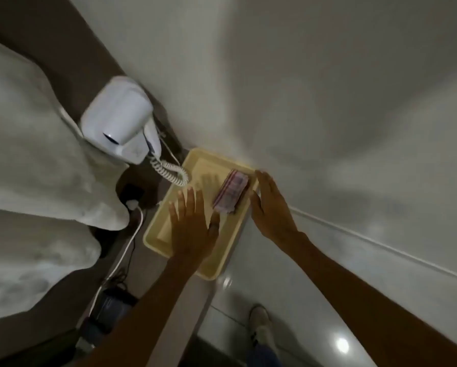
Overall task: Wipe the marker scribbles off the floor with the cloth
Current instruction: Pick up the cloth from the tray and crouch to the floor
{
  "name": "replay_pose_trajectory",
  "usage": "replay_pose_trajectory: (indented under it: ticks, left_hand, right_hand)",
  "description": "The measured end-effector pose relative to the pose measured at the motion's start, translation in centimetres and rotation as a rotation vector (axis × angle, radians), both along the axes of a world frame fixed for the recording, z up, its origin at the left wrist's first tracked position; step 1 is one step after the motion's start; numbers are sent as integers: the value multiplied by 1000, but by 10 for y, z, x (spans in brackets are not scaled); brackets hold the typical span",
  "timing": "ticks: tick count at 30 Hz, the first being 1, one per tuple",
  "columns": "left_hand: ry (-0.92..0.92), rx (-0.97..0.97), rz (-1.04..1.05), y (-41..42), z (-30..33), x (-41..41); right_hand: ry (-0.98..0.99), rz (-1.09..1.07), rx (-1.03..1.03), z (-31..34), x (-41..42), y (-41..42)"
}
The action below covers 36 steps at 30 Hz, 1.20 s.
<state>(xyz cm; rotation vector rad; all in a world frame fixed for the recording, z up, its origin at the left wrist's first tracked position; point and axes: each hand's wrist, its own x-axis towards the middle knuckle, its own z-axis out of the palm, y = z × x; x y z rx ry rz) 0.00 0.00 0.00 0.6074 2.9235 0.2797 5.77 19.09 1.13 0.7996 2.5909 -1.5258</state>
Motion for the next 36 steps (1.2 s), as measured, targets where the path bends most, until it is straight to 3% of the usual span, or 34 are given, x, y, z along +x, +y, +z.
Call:
replay_pose_trajectory:
  ticks: [4,7,10,12,14,15,19,21,23,26,28,32,36]
  left_hand:
    - [-412,162,253,-5,-130,-52]
    - [-490,304,298,7,-193,-76]
    - [-497,353,275,23,-221,-90]
    - [-570,371,320,30,-223,-90]
    - [-718,561,468,34,-219,-85]
    - [-772,698,547,34,-213,-81]
    - [-879,1120,703,27,-165,-54]
    - [-956,1308,659,23,-137,-26]
    - [-1015,1368,654,19,-118,11]
    - [-1121,1323,669,21,-115,85]
    - [-1183,1115,718,27,-133,139]
    - [-1266,570,804,39,-224,248]
    - [-1341,315,579,35,-333,328]
  right_hand:
    - [-142,-146,-195,-112,-71,-34]
    - [-244,-302,-304,-174,-112,-46]
    - [-232,-395,-354,-209,-139,-57]
    - [-283,-381,-225,-218,-146,-68]
    - [-354,-326,-115,-221,-150,-71]
    - [-365,-335,-163,-217,-150,-70]
    - [-300,-367,-516,-181,-128,-45]
    - [-255,-389,-813,-160,-94,-34]
    - [-196,-350,-1126,-150,-49,-26]
    - [-198,-354,-1442,-169,32,-24]
    - [-246,-503,-1535,-197,96,-26]
    - [-466,-880,-1245,-280,235,-25]
    - [-582,-1093,-878,-365,348,-14]
